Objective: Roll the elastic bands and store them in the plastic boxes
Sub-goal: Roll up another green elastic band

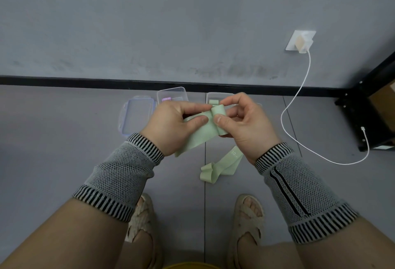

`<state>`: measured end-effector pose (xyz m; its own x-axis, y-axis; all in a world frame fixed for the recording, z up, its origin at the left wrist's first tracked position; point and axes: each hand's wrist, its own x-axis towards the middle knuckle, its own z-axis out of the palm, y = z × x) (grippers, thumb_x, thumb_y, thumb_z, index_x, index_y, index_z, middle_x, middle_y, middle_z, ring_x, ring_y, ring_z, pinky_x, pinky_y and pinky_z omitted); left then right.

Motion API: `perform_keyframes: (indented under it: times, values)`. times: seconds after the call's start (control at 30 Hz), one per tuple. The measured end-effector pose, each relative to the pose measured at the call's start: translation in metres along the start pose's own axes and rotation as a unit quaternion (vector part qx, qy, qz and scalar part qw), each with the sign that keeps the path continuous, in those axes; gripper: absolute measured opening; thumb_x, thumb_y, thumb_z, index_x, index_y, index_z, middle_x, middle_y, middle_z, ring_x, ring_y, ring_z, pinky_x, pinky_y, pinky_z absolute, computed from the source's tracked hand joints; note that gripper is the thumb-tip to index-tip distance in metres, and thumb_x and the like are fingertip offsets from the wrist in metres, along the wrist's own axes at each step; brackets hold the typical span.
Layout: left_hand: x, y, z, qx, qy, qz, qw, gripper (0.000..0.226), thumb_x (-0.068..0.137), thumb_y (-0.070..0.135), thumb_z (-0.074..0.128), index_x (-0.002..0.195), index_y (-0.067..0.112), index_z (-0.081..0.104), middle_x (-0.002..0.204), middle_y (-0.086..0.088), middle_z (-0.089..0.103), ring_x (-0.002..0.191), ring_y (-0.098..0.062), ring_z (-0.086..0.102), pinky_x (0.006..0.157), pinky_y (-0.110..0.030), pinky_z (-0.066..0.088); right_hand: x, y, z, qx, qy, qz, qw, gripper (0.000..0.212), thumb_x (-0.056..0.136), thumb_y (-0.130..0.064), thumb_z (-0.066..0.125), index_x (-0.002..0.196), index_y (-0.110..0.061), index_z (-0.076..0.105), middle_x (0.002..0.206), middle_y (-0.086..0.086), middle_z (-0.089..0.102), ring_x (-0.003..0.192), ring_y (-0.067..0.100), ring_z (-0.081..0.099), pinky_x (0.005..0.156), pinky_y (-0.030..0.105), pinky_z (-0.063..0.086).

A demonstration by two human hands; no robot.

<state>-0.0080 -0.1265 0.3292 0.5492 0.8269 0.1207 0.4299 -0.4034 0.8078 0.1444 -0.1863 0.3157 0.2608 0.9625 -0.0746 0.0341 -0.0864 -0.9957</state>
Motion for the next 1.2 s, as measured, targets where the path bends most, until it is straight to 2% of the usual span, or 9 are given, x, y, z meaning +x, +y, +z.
perform_keyframes:
  times: [0.1,0.23,0.4,0.5,0.63,0.77,0.97,1.1,1.2]
  values:
    - [0.0,0.002,0.002,-0.028,0.005,0.001,1.0,0.026,0.087,0.008,0.062,0.109,0.022,0.066,0.082,0.026,0.057,0.076,0.024,0.053,0.073,0.002,0.037,0.001,0.002,0.003,-0.025,0.016,-0.017,0.999,0.027,0.08,-0.005,0.071,0.089,-0.024,0.055,0.072,0.002,0.061,0.063,0.014,0.062,0.064,0.037,0.054]
    - [0.0,0.003,0.005,-0.062,0.019,-0.002,0.998,0.027,0.089,0.007,0.058,0.098,0.032,0.063,0.08,0.013,0.065,0.073,0.009,0.057,0.069,-0.004,0.041,0.001,0.004,0.005,-0.047,0.027,-0.033,0.998,0.032,0.074,-0.01,0.077,0.086,-0.03,0.054,0.071,0.002,0.057,0.064,0.017,0.058,0.067,0.041,0.054]
    - [0.002,0.003,0.006,-0.103,0.023,-0.04,0.994,0.016,0.091,0.013,0.058,0.088,0.024,0.068,0.088,-0.004,0.07,0.079,-0.007,0.061,0.073,-0.018,0.049,-0.002,0.001,0.008,-0.08,0.038,-0.046,0.995,0.034,0.071,-0.014,0.08,0.085,-0.031,0.054,0.072,0.001,0.053,0.063,0.013,0.054,0.066,0.037,0.054]
    - [0.002,0.004,0.007,-0.121,0.027,-0.042,0.991,0.014,0.086,0.012,0.064,0.081,0.025,0.066,0.085,-0.009,0.07,0.073,-0.009,0.061,0.071,-0.021,0.051,-0.003,0.0,0.01,-0.102,0.037,-0.059,0.992,0.035,0.07,-0.016,0.081,0.085,-0.032,0.054,0.072,-0.002,0.053,0.064,0.01,0.053,0.066,0.034,0.054]
    - [0.004,-0.002,0.003,-0.124,0.039,-0.048,0.99,0.018,0.086,0.012,0.064,0.077,0.026,0.062,0.077,-0.003,0.068,0.069,-0.007,0.059,0.066,-0.019,0.05,-0.003,0.0,0.008,-0.036,-0.009,-0.039,0.999,0.028,0.071,-0.022,0.076,0.094,-0.03,0.062,0.079,0.002,0.057,0.074,0.016,0.058,0.072,0.036,0.056]
    - [0.004,-0.007,-0.002,-0.138,0.04,-0.054,0.988,0.019,0.088,0.014,0.062,0.076,0.028,0.06,0.073,0.003,0.065,0.065,-0.003,0.057,0.065,-0.017,0.047,0.0,-0.001,0.002,0.133,-0.038,0.046,0.989,0.022,0.089,-0.005,0.058,0.108,-0.014,0.064,0.091,0.009,0.062,0.082,0.016,0.061,0.076,0.033,0.054]
    - [0.003,-0.004,0.002,-0.113,0.04,-0.046,0.992,0.013,0.088,0.012,0.062,0.08,0.023,0.06,0.084,-0.009,0.069,0.075,-0.013,0.062,0.069,-0.019,0.05,-0.002,-0.001,0.003,0.089,-0.079,0.07,0.99,0.023,0.092,-0.005,0.054,0.097,-0.023,0.068,0.087,0.004,0.068,0.08,0.012,0.065,0.069,0.025,0.055]
    - [0.003,-0.003,0.003,-0.098,0.038,-0.042,0.994,0.019,0.09,0.015,0.059,0.084,0.032,0.062,0.075,0.004,0.067,0.068,0.0,0.057,0.063,-0.011,0.045,-0.003,-0.002,0.001,0.074,-0.051,0.051,0.995,0.022,0.091,-0.005,0.056,0.099,-0.022,0.067,0.09,0.007,0.07,0.079,0.012,0.066,0.067,0.025,0.055]
    - [0.002,-0.003,0.002,-0.071,0.025,-0.039,0.996,0.023,0.09,0.015,0.057,0.091,0.038,0.061,0.071,0.007,0.065,0.065,-0.001,0.054,0.061,-0.01,0.042,-0.003,-0.002,0.0,0.074,-0.029,0.046,0.996,0.022,0.091,-0.005,0.056,0.099,-0.021,0.067,0.092,0.006,0.071,0.079,0.011,0.067,0.069,0.025,0.056]
